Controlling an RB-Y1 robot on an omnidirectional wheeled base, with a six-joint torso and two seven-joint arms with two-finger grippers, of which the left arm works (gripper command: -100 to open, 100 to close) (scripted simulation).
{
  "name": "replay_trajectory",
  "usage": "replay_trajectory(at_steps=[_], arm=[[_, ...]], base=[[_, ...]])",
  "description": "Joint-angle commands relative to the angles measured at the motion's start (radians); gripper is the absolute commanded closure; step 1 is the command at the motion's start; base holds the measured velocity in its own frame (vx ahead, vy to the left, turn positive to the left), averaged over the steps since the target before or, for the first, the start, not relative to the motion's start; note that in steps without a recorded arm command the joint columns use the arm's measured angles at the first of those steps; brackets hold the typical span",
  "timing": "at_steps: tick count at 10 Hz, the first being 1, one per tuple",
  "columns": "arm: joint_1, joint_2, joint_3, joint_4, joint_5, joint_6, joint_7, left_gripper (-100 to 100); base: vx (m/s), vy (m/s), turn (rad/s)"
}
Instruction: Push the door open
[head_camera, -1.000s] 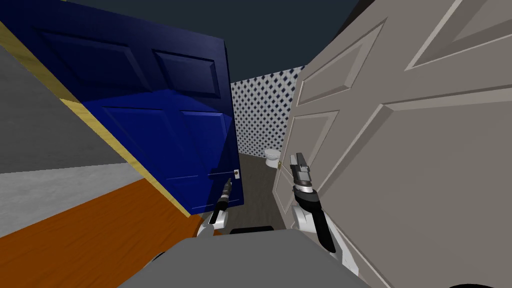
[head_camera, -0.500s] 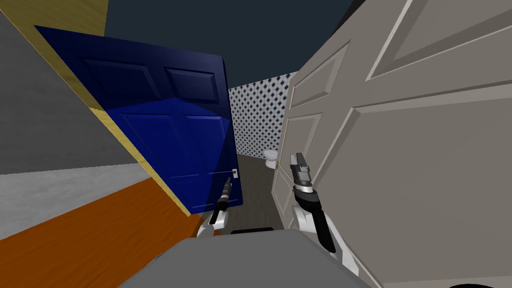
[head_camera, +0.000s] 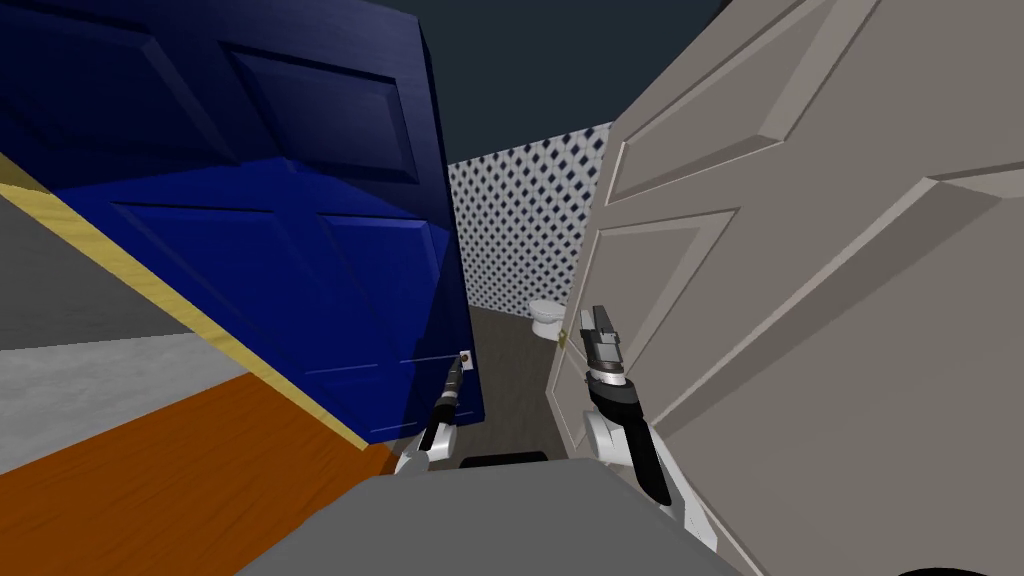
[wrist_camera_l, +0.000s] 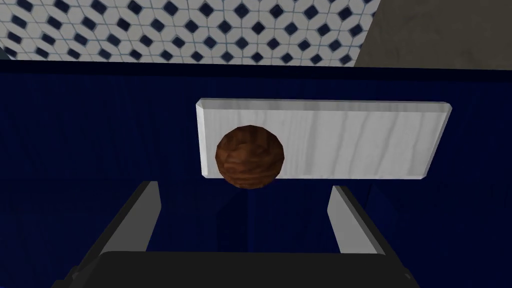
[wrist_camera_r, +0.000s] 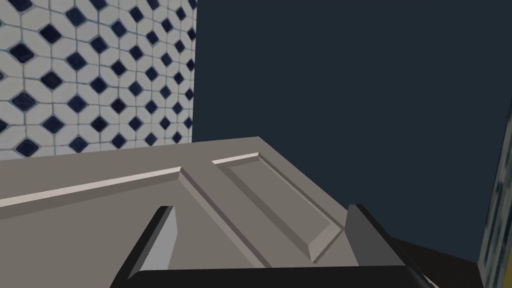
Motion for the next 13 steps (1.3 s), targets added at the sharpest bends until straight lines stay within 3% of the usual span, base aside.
replay_trajectory(at_steps=[1,2,3,4,9,13], arm=[[0.004,-0.010,0.001,-0.003,0.000,-0.004,-0.005,-100],[0.005,-0.021,0.001,-0.002,0.001,-0.008,-0.008,-100],[0.020,-0.016,-0.001,-0.028,-0.001,0.006,-0.007,-100],[0.020,-0.016,-0.001,-0.028,-0.001,0.006,-0.007,100],[0.020,-0.016,-0.001,-0.028,-0.001,0.006,-0.007,100],[0.028,0.003,0.010,-0.038,-0.009,0.014,-0.009,100]], base=[[0.200,-0.006,-0.011],[0.222,0.014,0.000],[0.090,0.006,0.012],[-0.021,-0.005,-0.010],[-0.014,-0.001,-0.002],[0.175,-0.001,0.088]])
